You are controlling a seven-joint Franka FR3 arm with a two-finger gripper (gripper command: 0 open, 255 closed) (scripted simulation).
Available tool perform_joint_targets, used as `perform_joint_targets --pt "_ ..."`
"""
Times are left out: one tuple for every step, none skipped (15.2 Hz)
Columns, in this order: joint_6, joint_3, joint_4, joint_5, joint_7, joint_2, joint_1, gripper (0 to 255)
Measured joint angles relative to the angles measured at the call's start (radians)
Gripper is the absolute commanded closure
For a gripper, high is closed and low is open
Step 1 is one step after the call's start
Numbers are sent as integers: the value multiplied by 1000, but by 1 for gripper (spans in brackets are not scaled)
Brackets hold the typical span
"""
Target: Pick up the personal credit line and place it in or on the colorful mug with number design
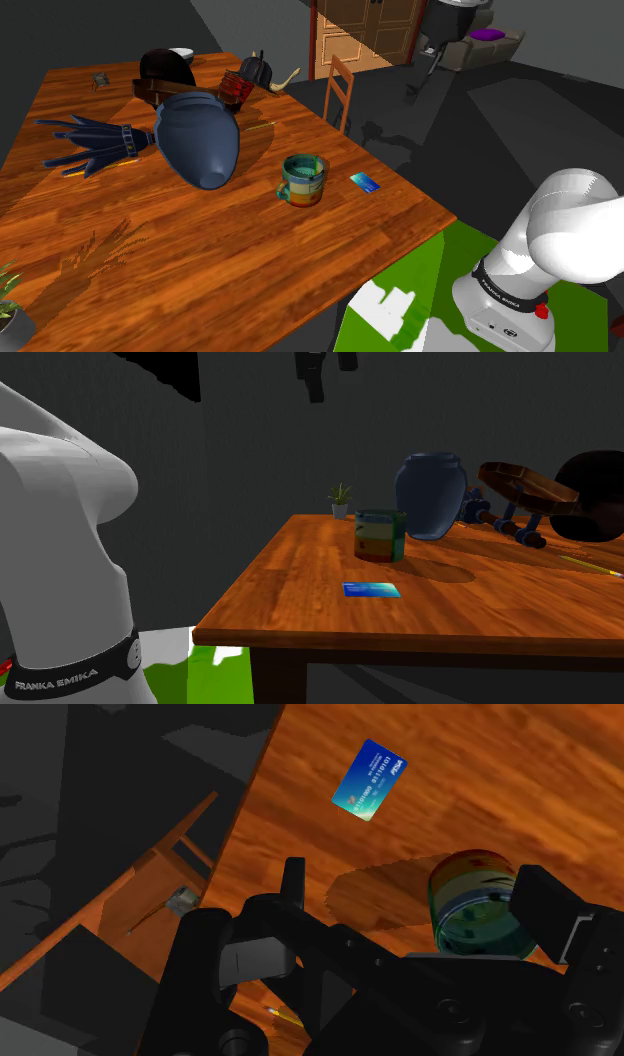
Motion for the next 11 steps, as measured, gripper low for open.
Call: perform_joint_targets --pt "0 0 0 0 0 0 0 0" --pt "15 -1 -13 1 7 3 -4 0" --pt "39 0 -32 3 22 8 -9 0" --pt "68 5 -52 8 42 19 -14 0" --pt "99 9 -85 12 62 17 -19 0" --pt "139 13 -109 16 83 35 -26 0" --pt "169 15 -128 19 102 47 -33 0" --pt "209 17 -152 22 121 63 -40 0" --pt "242 23 -168 27 145 81 -45 0" --pt "277 26 -188 30 164 95 -52 0" --pt "308 30 -198 33 184 118 -59 0"
